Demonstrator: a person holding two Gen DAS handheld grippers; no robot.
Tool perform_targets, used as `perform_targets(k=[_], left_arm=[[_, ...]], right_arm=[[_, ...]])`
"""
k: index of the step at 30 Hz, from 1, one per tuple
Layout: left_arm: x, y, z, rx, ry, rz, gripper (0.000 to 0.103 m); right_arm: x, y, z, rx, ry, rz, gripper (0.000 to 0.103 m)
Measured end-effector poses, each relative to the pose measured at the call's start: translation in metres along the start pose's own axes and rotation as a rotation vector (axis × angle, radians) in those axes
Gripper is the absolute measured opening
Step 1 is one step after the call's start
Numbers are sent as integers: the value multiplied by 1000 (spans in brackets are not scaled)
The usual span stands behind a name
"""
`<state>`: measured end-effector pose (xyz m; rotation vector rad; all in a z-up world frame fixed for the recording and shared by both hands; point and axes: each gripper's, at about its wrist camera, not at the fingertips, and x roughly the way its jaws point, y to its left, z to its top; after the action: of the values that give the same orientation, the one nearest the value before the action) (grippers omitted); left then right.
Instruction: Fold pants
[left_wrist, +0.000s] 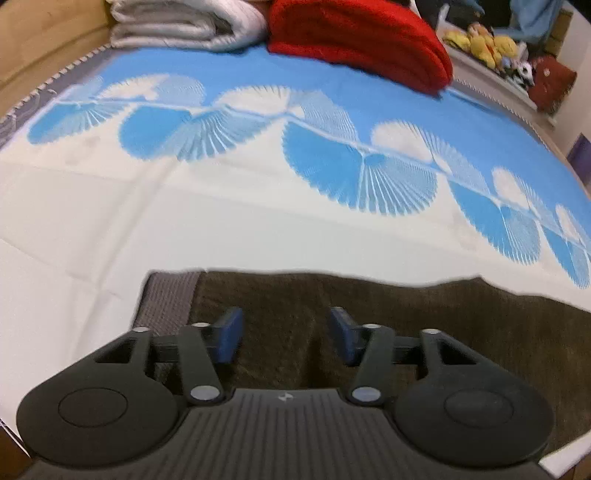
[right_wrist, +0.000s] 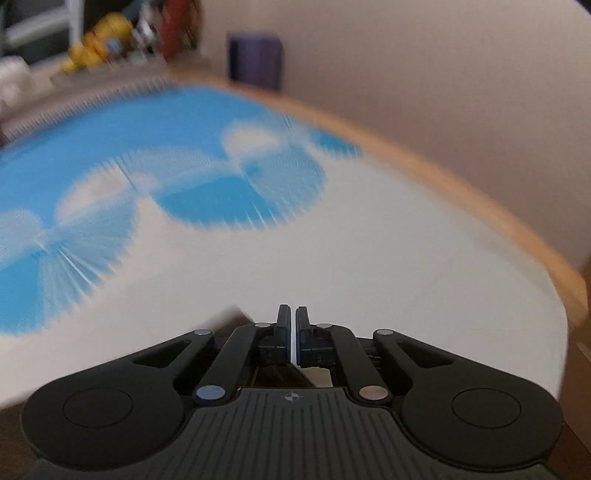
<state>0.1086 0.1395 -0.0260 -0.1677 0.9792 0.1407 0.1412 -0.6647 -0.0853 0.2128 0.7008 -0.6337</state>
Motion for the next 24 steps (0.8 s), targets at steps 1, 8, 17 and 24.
perform_targets(k=[1, 8, 17, 24], left_arm=[[-2, -3, 4, 20, -3, 5, 48], [3, -45, 19, 343, -30, 43, 34], [69, -19, 14, 281, 128, 137, 12], [42, -36, 25, 221, 30, -36, 19]], right_arm=[[-10, 2, 2, 9, -41, 57, 3], [-28, 28, -15, -59, 88, 549, 7], [-9, 52, -39, -231, 292, 371, 7], [-34, 48, -32, -183, 238, 430, 20]])
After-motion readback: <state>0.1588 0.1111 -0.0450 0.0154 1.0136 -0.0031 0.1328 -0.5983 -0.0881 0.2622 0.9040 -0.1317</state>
